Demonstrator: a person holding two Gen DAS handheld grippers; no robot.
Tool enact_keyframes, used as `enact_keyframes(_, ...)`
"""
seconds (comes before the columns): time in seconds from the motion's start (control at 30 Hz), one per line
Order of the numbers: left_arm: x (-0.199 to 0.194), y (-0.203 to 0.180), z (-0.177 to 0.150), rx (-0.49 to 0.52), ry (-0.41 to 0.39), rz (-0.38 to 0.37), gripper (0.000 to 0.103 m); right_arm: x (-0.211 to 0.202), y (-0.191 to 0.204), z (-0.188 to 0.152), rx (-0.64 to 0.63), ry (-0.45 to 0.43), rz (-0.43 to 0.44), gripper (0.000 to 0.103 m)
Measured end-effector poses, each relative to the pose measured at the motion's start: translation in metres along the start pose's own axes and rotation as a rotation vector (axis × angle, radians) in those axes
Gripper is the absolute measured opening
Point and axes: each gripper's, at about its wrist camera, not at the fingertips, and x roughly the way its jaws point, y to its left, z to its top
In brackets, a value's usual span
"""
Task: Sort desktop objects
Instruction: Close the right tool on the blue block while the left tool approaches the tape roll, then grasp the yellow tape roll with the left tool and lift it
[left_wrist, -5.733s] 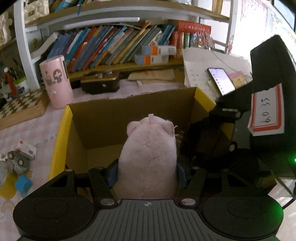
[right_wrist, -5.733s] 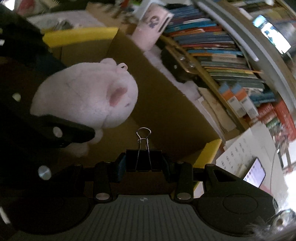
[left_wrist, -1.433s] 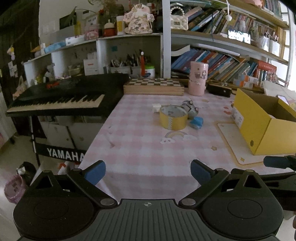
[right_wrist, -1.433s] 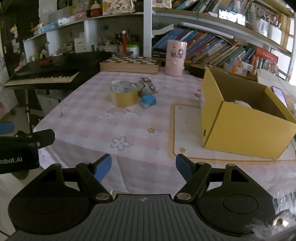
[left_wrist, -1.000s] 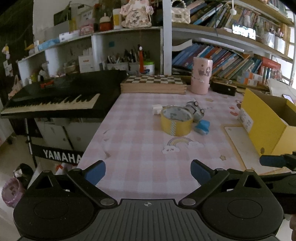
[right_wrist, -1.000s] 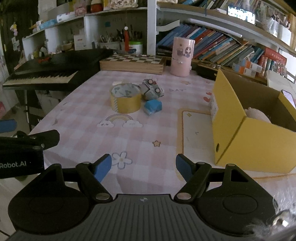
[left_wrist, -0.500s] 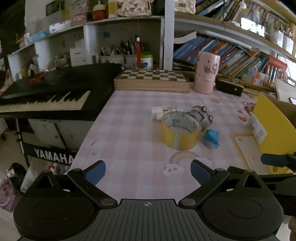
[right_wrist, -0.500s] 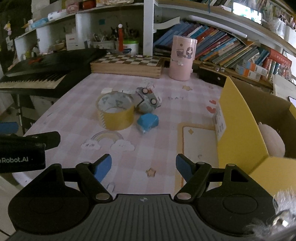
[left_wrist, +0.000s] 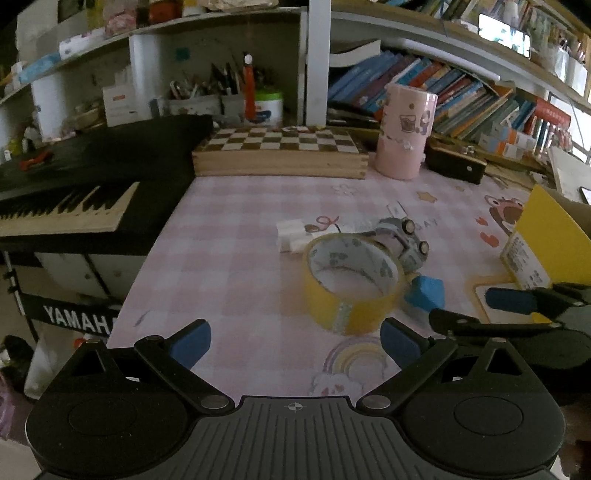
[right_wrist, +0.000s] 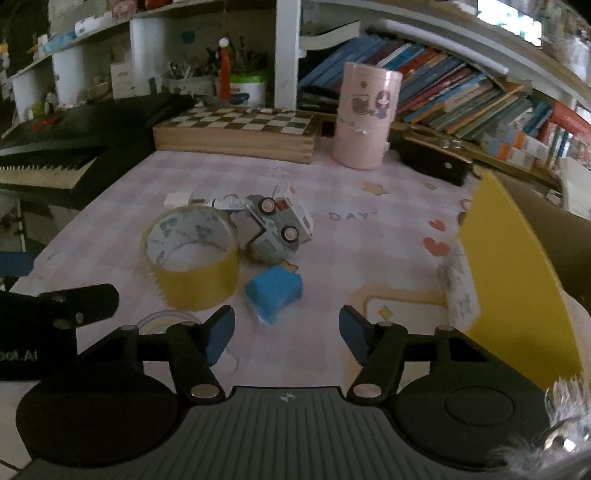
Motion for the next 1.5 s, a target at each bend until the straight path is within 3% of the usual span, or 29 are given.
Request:
enact_keyframes(0.37, 0.028, -0.003, 0.022, 0.012, 0.029, -0.044, 0.1, 0.049, -0.006, 0.013, -0.076, 0.049, 0.078, 0.057)
enact_keyframes(0.5, 0.037, -0.007, 0.026, 0.025, 0.046, -0.068, 0.1, 0.053, -0.007, 0.012, -0.088, 0.033, 0.118, 0.042)
enact_keyframes(0.8, 0.059, -0.033, 0.033, 0.115, 0.052, -0.106, 0.1, 0.029, -0.015, 0.003, -0.077, -0.009, 0.01, 0.04)
enact_keyframes(1.2, 0.09, -0.043, 0.027, 0.181, 0.079, -0.061, 0.096, -0.003, -0.012, -0.009, -0.075, -0.033, 0.014, 0.04)
enact_keyframes(1.27, 0.091, -0.044, 0.024, 0.184, 0.08, -0.081, 0.089, -0.007, -0.012, -0.011, -0.067, -0.031, 0.012, 0.039)
enact_keyframes(1.5, 0.071, -0.042, 0.016, 0.168, 0.057, -0.059, 0.088, -0.023, -0.015, -0.022, -0.027, -0.037, -0.011, 0.039)
